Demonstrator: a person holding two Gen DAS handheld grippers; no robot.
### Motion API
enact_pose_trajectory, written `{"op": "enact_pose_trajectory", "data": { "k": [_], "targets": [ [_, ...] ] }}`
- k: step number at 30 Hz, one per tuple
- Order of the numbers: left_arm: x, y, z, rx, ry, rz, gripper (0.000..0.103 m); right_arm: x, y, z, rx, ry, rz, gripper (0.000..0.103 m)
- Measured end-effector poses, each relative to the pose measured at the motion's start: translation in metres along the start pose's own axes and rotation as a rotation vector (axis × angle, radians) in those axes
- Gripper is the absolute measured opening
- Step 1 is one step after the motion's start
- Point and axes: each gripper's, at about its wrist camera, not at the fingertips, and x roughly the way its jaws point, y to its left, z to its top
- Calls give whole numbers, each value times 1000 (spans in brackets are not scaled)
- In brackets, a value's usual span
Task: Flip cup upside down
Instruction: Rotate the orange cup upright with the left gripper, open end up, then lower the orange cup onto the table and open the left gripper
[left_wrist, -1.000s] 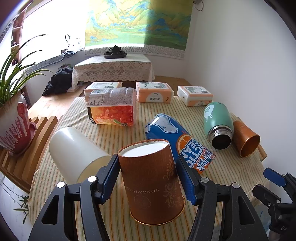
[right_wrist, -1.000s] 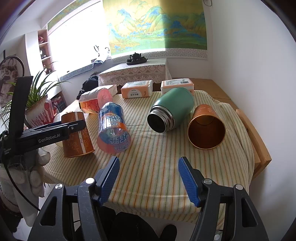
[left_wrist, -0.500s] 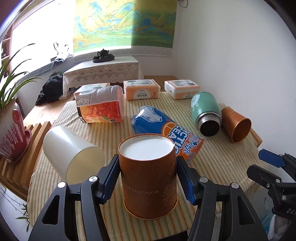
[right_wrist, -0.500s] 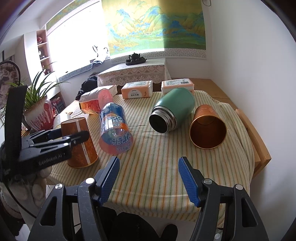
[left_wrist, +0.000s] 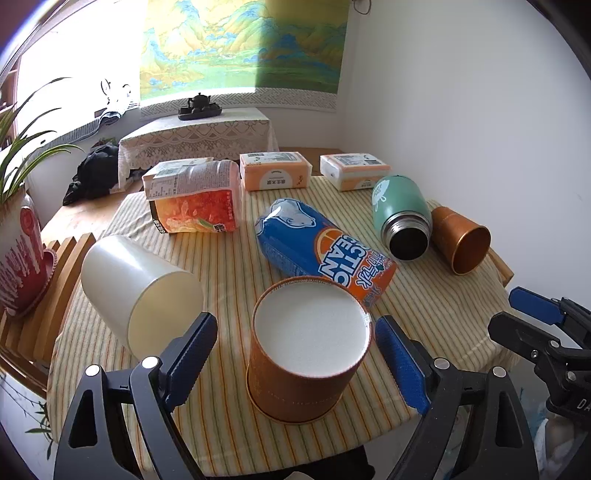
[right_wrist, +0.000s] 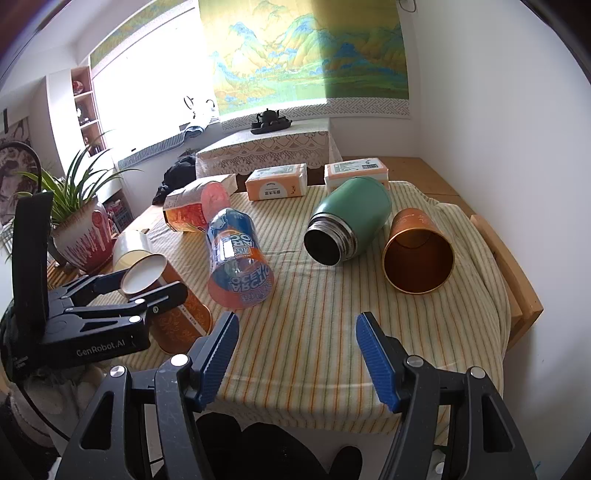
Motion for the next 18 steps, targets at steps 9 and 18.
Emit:
{"op": "enact_pose_trajectory", "data": {
  "k": [9, 18],
  "targets": [
    [-26, 7, -8, 1, -45, 11, 92, -6, 16, -1, -10, -48, 5, 71],
    [-71, 30, -18, -25, -154, 88, 92, -16, 39, -4, -18, -107, 16, 76]
  ]
}}
